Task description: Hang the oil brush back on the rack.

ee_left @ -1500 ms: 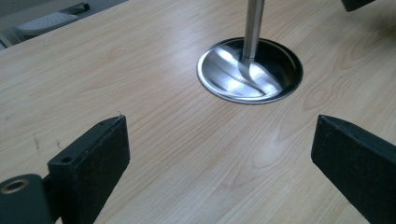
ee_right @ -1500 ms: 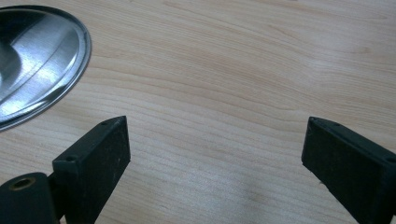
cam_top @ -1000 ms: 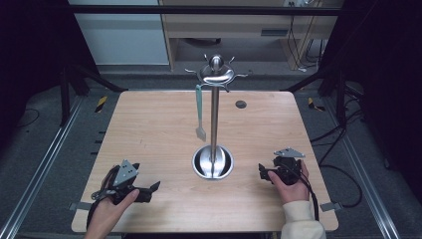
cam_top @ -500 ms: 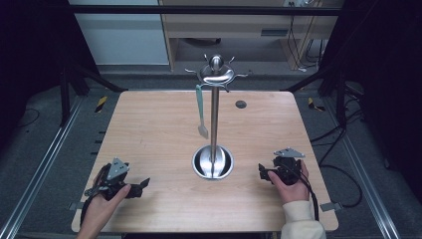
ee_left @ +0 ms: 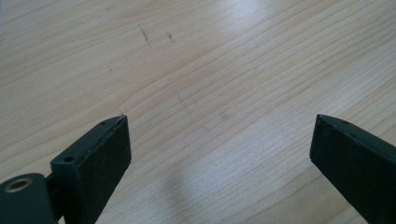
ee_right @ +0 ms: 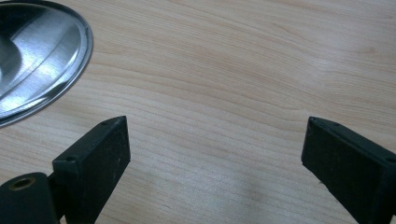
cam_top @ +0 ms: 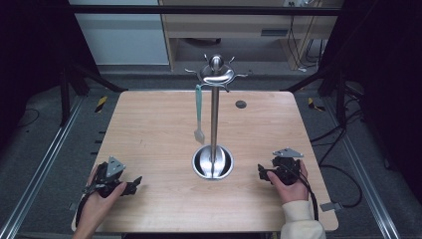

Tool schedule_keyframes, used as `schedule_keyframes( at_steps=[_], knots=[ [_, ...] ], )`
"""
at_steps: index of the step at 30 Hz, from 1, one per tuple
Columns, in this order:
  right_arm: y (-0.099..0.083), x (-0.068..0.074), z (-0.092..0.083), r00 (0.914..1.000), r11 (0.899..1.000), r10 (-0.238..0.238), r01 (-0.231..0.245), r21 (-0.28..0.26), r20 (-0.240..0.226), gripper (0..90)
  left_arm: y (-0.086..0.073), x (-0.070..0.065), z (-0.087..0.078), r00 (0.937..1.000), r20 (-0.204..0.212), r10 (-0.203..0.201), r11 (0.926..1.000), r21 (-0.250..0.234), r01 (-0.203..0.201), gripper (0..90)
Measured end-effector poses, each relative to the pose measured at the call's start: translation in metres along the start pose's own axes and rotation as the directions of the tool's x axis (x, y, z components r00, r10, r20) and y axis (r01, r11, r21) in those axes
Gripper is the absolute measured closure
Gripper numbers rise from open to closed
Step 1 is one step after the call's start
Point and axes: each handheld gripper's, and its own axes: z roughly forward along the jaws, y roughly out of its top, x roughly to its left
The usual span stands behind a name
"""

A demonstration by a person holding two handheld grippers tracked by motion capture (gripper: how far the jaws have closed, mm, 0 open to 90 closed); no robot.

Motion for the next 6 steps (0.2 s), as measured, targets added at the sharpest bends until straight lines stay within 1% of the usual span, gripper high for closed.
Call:
schedule_keyframes(
  at_steps=[1,6],
  knots=[
    [-0.0001,0.0000,0.0003,1.0000,1.000,-0.002,0.002,-0.001,0.000,8.5,-0.0003,0.0006,0.0001,1.0000,-0.001,-0.004,1.0000,0.006,0.004,4.9],
    [0.0003,0.0004,0.0009,1.0000,1.000,-0.008,0.008,0.003,-0.002,8.6,-0.0005,0.0023,-0.0025,0.9995,-0.024,-0.021,0.9998,0.006,0.021,4.9]
  ],
)
